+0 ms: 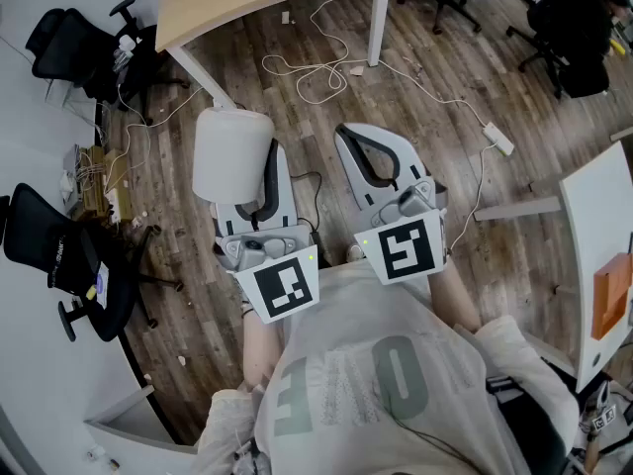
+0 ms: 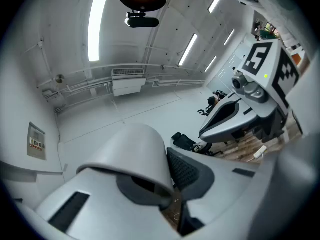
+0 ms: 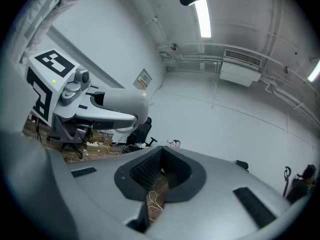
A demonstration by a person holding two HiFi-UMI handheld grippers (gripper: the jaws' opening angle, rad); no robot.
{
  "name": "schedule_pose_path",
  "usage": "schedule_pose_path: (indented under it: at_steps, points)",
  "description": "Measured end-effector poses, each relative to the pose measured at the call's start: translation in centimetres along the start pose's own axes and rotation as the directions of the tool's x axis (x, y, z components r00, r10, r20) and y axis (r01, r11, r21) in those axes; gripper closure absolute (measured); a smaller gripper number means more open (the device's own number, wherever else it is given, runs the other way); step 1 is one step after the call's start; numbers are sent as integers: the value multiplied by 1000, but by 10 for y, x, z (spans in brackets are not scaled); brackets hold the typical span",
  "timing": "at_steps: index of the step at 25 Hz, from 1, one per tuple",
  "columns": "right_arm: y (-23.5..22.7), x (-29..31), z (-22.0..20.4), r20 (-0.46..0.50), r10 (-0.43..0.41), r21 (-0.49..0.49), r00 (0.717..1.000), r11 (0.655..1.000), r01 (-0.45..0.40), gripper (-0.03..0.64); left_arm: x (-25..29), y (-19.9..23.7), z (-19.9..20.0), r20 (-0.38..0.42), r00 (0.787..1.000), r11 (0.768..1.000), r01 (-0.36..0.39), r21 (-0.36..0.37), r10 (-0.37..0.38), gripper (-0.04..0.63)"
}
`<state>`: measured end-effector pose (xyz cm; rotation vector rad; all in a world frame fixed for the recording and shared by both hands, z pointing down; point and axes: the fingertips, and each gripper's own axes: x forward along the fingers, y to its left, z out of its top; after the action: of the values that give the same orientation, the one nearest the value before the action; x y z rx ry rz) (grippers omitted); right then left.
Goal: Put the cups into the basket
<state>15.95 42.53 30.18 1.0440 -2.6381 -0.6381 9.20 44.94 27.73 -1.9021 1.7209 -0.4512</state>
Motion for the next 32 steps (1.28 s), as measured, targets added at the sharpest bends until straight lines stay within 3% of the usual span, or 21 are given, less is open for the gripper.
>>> schedule_pose_path:
  at_steps: [23,32]
  points:
    - [-11,-8,-16,10,13,15,1000,1000,-13,618,2,-3,0,-19,999,999,-32,42,33,548]
    - [-4,18,-24,-29,58,-7,998,998,-59,618,9,15,-26,-58,996,998,-62,10,63,548]
